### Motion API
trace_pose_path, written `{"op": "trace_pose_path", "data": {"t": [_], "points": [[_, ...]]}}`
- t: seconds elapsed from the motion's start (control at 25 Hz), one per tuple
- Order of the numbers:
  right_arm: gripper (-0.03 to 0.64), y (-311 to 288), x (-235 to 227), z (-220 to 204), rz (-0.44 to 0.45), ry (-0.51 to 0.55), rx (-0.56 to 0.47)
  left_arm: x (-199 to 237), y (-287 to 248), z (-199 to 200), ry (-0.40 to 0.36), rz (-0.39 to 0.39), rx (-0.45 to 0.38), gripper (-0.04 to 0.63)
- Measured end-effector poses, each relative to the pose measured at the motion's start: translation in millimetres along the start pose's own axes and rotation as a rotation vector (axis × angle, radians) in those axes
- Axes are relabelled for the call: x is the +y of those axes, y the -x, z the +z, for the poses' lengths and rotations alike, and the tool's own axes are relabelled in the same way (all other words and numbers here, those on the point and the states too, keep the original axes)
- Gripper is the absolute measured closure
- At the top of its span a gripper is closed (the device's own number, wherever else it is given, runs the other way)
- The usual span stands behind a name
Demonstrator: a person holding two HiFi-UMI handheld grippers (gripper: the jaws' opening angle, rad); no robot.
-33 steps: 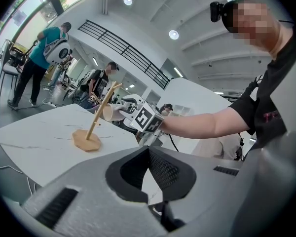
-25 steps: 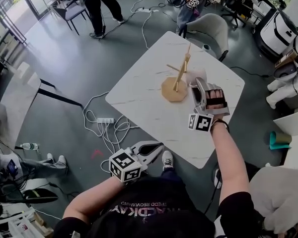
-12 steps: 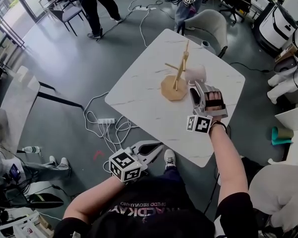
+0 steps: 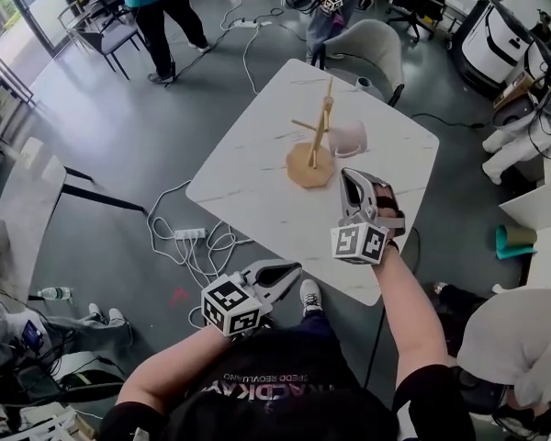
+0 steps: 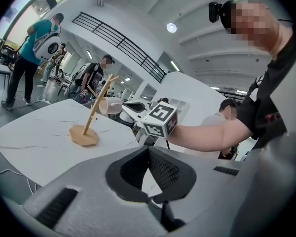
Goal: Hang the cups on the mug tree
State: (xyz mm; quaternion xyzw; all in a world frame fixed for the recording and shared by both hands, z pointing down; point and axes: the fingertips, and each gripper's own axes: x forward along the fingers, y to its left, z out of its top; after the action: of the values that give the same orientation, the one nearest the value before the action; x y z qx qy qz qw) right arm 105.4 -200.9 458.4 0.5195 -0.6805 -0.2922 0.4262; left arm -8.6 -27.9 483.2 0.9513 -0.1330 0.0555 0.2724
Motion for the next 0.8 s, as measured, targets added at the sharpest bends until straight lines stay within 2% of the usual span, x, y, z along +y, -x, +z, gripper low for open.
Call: {"op": "trace_pose_path", "data": {"t": [0.16, 0.36, 0.48, 0.6, 0.8], "points": [[0.607, 16.8, 9.9, 3.1, 0.1, -0.315, 0.005, -8.8, -4.0, -5.3, -0.01, -0.021, 0.005, 0.598], [0.607, 38.6, 28.3, 10.4, 0.244, -0.766, -0.026, -14.1, -4.5, -11.7, -0.019, -0.036, 0.012, 0.598], [0.607, 53.7, 39.2, 24.5, 0.324, -0.975, -0.063, -15.2, 1.8, -13.1, -0.02, -0.044, 0.013, 0.598], [0.607, 69.9, 49.0, 39.3, 0.367, -1.109, -0.08, -15.6, 10.6, -12.3, -0.019, -0.048, 0.012, 0.598], [0.607, 93.9, 66.9, 56.1, 0.393, -1.195, -0.086, -13.8, 21.8, -11.9, -0.018, -0.057, 0.006, 0.598]]}}
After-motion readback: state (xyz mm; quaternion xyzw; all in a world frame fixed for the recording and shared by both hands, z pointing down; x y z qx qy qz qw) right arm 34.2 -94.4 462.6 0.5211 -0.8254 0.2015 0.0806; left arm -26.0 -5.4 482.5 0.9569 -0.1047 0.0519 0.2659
